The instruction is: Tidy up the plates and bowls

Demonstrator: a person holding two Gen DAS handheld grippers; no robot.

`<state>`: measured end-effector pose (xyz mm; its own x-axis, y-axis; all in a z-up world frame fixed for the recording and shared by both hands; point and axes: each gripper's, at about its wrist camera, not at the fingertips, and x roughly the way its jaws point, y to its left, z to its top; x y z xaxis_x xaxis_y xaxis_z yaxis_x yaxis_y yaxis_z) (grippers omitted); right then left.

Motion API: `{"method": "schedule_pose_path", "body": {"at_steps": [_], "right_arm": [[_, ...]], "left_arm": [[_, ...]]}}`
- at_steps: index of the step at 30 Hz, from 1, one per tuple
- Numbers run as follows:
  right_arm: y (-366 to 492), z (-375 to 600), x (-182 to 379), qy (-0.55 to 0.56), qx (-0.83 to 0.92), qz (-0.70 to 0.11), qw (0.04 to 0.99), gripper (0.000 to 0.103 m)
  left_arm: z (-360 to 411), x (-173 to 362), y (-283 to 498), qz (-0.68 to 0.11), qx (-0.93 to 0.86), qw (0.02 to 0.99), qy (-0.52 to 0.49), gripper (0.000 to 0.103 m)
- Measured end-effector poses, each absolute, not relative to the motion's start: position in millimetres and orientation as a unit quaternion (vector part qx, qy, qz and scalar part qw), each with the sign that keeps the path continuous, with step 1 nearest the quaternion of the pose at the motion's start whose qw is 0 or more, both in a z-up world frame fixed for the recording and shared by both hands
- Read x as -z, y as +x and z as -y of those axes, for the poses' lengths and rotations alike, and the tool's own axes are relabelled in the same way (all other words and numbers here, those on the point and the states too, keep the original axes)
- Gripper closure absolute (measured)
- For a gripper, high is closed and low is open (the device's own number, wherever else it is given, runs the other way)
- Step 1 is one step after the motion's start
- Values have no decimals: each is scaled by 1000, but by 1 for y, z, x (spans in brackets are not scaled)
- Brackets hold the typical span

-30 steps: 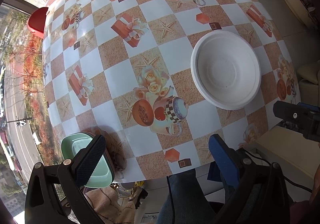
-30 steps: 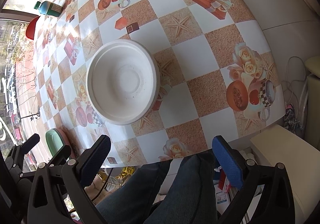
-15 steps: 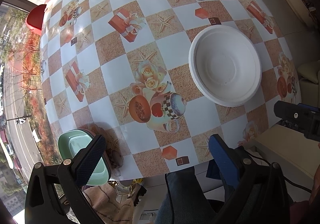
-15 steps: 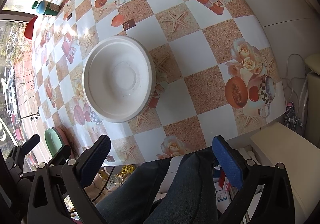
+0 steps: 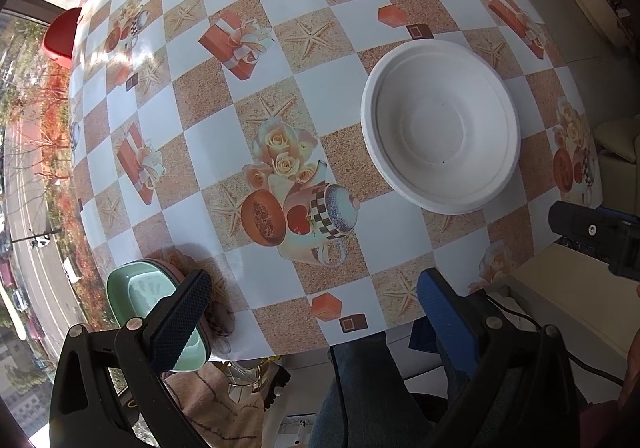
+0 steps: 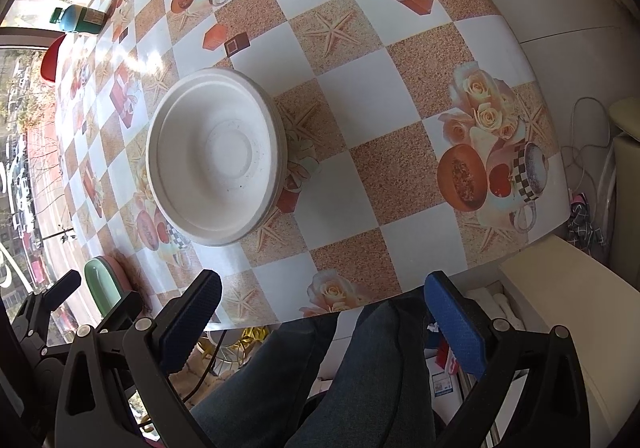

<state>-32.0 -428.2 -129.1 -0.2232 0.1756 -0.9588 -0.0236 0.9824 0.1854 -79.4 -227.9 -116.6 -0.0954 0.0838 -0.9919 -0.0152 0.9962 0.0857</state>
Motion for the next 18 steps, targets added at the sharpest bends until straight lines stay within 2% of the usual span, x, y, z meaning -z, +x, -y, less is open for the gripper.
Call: {"method": "schedule_pose_path", "body": {"at_steps": [18], "right_arm": [[-24, 445, 145, 48, -59, -788, 611, 1]], "left_arm": [[237, 122, -61, -731, -37, 681, 28, 0]]}}
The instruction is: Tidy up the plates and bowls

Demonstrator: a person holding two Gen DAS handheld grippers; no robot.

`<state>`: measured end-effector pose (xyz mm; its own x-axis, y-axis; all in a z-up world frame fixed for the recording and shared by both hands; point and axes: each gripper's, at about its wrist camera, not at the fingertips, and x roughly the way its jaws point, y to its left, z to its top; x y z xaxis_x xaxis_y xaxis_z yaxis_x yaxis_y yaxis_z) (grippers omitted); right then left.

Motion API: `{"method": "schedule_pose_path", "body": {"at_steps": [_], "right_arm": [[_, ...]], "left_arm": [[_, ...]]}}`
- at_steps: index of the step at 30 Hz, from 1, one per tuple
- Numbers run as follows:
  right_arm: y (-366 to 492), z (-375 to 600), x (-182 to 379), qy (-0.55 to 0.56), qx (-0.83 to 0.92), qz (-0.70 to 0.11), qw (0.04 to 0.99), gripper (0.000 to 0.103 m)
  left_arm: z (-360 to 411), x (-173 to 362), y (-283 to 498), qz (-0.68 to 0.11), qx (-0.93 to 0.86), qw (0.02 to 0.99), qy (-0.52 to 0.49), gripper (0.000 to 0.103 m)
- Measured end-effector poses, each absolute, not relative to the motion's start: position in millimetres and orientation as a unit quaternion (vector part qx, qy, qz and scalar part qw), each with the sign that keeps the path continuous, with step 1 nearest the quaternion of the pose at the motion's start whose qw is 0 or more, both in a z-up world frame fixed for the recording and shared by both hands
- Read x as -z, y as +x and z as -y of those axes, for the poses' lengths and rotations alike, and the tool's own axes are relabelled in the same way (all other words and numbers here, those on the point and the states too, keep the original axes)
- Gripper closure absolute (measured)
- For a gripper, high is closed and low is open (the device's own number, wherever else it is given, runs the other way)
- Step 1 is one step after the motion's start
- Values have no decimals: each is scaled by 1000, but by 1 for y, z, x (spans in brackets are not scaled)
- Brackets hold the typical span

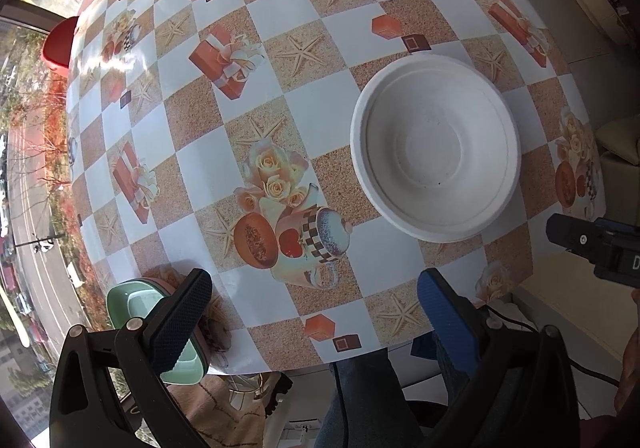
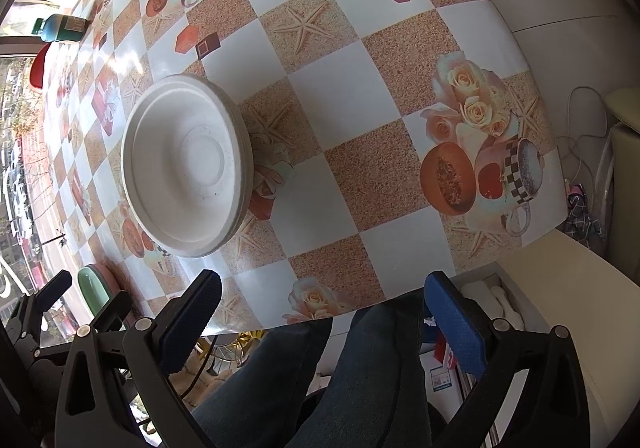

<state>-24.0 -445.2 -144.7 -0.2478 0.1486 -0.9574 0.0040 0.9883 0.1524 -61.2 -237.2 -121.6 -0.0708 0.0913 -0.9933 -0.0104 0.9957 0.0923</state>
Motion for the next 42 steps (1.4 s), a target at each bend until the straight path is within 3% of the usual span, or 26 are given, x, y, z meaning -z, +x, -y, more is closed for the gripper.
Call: {"method": "schedule_pose_path", "body": {"at_steps": [23, 29, 30, 33, 36, 37, 39, 42], "right_arm": [[39, 399, 183, -28, -123, -771, 625, 1], [44, 388, 192, -41, -136, -763, 630, 2], [44, 384, 194, -44, -138, -762, 631, 4], [43, 374, 200, -46, -141, -766, 625, 35], [40, 368, 206, -31, -151, -772, 616, 53], [38, 365, 208, -27, -156, -775, 612, 57], [35, 358, 208, -25, -168, -773, 611, 65], [24, 353, 210, -24, -178, -773, 609, 76]], "left_arm": [[223, 184, -7, -714, -108, 691, -34, 0], [225, 202, -1, -727, -101, 678, -45, 13], [225, 205, -1, -729, -96, 676, -53, 17], [228, 208, 7, -728, -79, 678, -64, 26], [237, 208, 12, -727, -61, 680, -69, 39], [240, 208, 13, -727, -55, 681, -73, 42], [247, 208, 16, -728, -40, 680, -80, 59], [252, 207, 18, -725, -35, 682, -84, 66]]}}
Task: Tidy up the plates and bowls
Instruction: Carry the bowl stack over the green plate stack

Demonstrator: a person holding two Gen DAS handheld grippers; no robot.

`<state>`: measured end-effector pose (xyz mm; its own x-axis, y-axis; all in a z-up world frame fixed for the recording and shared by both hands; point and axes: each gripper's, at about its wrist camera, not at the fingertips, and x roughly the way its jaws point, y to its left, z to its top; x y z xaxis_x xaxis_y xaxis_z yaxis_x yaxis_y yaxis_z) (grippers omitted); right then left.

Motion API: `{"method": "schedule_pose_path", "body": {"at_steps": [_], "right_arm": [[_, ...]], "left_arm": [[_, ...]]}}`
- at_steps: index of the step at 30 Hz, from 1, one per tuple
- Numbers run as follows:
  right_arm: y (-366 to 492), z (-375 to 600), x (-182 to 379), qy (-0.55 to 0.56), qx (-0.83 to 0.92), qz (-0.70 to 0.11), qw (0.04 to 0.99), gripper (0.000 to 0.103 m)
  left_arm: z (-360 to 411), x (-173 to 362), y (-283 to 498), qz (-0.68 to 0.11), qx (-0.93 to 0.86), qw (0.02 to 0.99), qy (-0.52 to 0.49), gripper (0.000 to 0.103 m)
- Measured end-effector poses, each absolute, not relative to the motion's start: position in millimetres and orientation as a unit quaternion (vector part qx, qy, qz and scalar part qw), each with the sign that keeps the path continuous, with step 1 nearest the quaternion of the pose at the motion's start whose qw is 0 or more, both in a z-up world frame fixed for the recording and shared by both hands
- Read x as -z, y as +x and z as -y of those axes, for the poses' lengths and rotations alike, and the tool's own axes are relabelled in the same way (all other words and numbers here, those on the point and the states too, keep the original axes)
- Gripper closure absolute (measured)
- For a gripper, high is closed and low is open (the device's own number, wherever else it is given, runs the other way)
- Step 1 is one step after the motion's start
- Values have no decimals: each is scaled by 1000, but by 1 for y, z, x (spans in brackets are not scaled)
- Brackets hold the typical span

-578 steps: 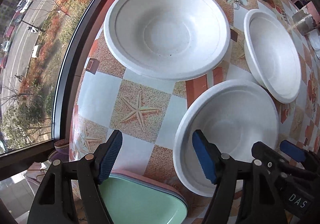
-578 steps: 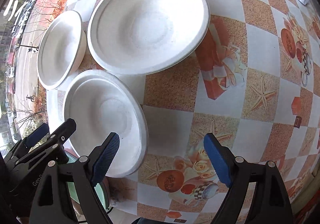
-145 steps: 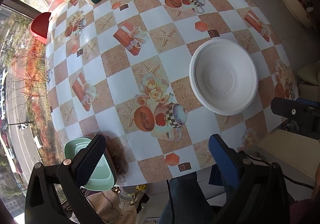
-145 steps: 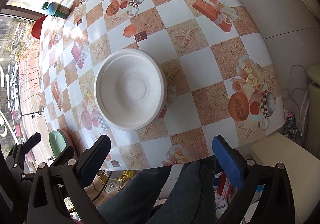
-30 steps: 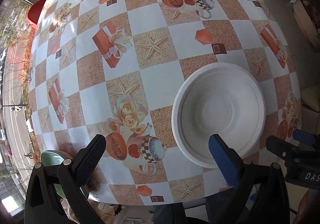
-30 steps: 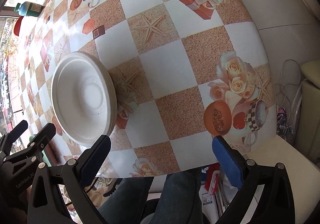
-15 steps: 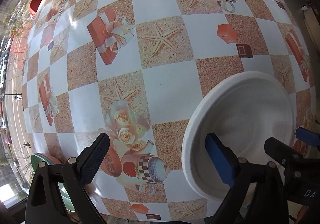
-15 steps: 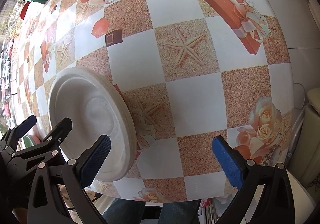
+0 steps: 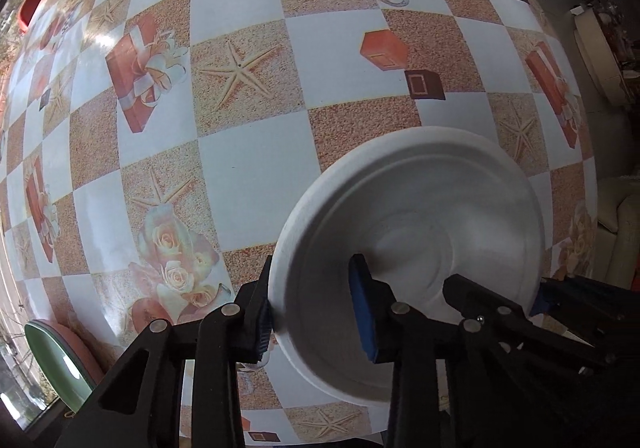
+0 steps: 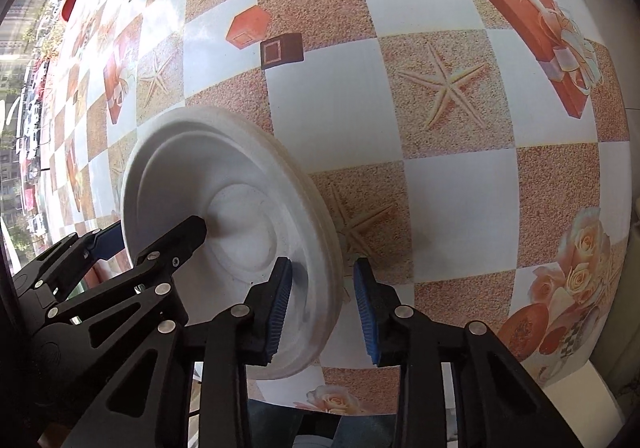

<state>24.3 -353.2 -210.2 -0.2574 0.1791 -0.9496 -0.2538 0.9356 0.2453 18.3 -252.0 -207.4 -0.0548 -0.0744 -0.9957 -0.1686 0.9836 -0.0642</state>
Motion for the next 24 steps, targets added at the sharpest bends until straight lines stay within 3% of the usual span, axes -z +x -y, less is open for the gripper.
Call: {"method": "schedule_pose_path", "body": {"at_steps": [24], "right_arm": [[-90, 245, 222, -85, -201, -792, 571, 77]], "left_arm": [[187, 201, -74, -732, -76, 664, -129, 66]]}}
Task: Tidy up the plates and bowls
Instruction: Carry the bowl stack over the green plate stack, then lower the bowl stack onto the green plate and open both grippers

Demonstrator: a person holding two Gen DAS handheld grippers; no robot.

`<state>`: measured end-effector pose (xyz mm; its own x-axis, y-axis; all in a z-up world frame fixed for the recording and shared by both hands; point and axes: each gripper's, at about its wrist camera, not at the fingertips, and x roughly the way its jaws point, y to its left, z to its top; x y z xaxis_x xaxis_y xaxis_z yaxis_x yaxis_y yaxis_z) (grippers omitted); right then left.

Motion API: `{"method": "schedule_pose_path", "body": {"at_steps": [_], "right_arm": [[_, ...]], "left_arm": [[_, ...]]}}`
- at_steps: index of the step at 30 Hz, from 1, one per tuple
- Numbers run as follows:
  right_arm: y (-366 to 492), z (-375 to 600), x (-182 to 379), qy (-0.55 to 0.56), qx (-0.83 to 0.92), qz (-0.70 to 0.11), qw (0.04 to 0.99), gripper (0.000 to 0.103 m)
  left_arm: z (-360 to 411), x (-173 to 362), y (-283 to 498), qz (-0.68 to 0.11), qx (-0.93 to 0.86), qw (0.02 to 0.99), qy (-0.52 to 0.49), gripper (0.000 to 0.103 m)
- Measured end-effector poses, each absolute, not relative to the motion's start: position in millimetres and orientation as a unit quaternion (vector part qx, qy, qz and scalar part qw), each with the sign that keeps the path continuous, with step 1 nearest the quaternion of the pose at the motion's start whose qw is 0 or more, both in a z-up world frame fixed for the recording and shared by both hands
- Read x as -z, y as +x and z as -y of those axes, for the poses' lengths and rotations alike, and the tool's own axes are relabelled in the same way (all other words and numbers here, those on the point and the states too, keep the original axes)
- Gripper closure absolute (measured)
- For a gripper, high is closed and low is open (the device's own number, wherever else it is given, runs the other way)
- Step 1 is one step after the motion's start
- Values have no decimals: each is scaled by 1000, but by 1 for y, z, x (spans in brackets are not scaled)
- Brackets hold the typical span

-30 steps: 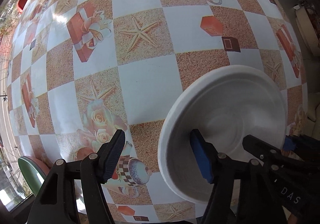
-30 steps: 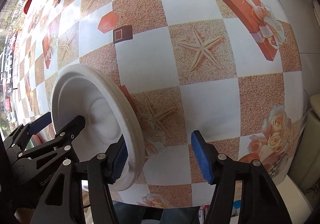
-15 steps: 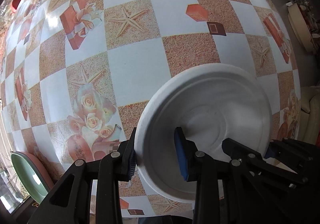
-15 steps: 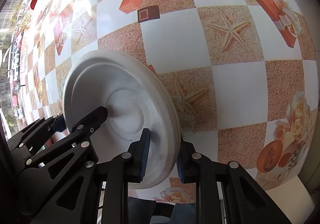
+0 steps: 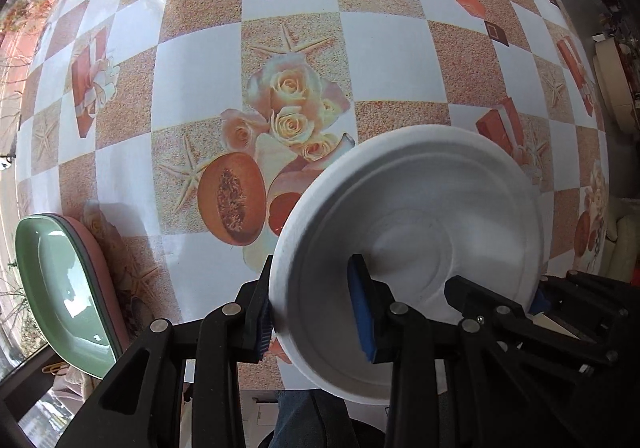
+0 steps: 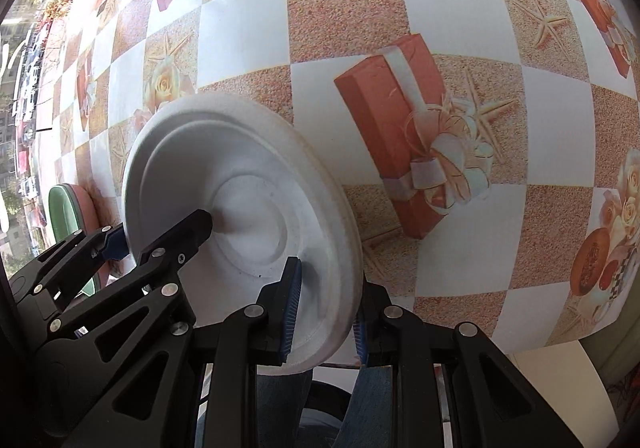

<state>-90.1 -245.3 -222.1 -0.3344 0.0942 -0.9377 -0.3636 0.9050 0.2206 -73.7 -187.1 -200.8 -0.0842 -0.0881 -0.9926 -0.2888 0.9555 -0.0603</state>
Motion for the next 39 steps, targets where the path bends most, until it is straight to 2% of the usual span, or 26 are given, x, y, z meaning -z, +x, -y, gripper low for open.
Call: {"method": "schedule_pose_path", "body": {"at_steps": [12, 20, 32, 34, 36, 37, 38, 39], "right_arm": [[-137, 126, 194, -134, -246, -768, 577, 77], [-172, 10, 177, -169, -297, -741, 578, 77], [-254, -132, 216, -213, -358, -726, 546, 77], [-260, -148, 221, -219, -362, -722, 547, 77], [-268, -165, 224, -222, -363, -722, 546, 76], [-272, -170, 224, -227, -360, -721, 546, 71], [-274, -174, 224, -232, -356, -719, 550, 67], [-276, -180, 227, -239, -347, -716, 556, 51]], "left_arm": [[105, 162, -119, -692, -130, 691, -167, 67], [32, 140, -165, -664, -193, 694, -201, 67], [-34, 164, -236, -664, -251, 663, -240, 67], [-39, 168, -238, -663, -253, 663, -238, 61], [-42, 167, -240, -664, -265, 663, -224, 50], [-43, 165, -242, -664, -272, 663, -215, 47], [-45, 164, -243, -663, -275, 664, -210, 39], [-47, 162, -245, -661, -271, 666, -213, 30]]}}
